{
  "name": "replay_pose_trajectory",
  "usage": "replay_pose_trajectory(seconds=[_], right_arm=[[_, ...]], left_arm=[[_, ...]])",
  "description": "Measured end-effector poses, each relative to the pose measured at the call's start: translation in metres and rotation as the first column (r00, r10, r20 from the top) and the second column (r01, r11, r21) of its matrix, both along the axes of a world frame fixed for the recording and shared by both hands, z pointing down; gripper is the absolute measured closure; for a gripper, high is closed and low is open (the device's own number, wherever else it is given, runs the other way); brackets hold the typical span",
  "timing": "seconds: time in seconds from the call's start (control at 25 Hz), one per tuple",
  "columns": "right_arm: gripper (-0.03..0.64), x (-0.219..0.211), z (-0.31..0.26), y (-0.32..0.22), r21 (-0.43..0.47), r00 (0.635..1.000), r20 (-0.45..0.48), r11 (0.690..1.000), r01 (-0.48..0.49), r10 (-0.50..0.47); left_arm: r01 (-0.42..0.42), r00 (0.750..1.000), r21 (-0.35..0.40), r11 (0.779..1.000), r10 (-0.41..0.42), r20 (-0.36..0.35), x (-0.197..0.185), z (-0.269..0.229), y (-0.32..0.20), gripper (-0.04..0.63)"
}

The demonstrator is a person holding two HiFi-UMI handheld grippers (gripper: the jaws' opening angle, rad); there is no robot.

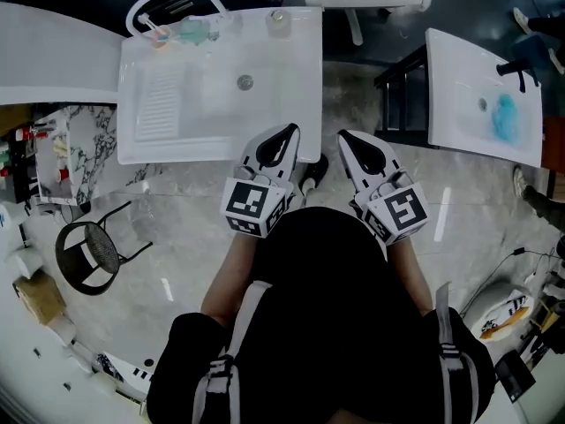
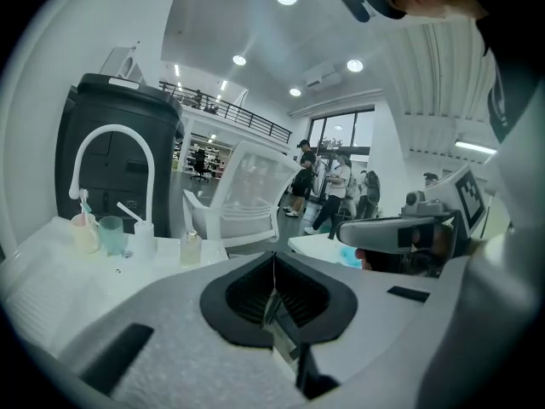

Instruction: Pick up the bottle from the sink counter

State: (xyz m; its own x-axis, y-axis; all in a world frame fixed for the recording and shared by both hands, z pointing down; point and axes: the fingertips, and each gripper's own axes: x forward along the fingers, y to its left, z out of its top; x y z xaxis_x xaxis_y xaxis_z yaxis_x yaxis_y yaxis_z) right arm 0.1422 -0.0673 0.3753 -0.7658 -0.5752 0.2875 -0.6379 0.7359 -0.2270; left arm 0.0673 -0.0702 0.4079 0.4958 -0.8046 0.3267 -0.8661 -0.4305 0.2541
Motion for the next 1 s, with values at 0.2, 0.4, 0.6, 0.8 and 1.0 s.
replay_pose_trajectory(seconds=[0.2, 0.4, 0.6, 0.8, 1.0], right_arm=[[0.614, 0.001, 0.004, -0.006, -0.033, 0.999, -0.044, 0.999, -0.015, 0.014], [0.614, -0.002, -0.001, -0.019, 0.011, 0.999, -0.043, 1.000, -0.023, 0.023], [0.614, -0.006, 0.001, -0.031, 0.004, 0.997, -0.064, 0.999, -0.034, 0.034], [0.614, -0.012, 0.003, -0.047, 0.005, 0.995, -0.082, 0.999, -0.050, 0.051], [0.614, -0.016, 0.005, -0.061, -0.017, 0.992, -0.106, 0.997, -0.072, 0.070]], left_arm=[[-0.010, 0.999, 0.006, 1.000, 0.010, 0.035, -0.004, 0.006, -0.015, 0.575], [-0.007, 0.999, 0.021, 1.000, 0.006, 0.048, -0.011, 0.011, -0.039, 0.575], [-0.012, 0.998, 0.020, 1.000, 0.011, 0.054, -0.019, 0.018, -0.065, 0.575], [-0.011, 1.000, 0.014, 1.000, 0.010, 0.024, -0.031, 0.026, -0.095, 0.575], [-0.022, 1.000, 0.006, 1.000, 0.022, 0.004, -0.037, 0.030, -0.120, 0.574]])
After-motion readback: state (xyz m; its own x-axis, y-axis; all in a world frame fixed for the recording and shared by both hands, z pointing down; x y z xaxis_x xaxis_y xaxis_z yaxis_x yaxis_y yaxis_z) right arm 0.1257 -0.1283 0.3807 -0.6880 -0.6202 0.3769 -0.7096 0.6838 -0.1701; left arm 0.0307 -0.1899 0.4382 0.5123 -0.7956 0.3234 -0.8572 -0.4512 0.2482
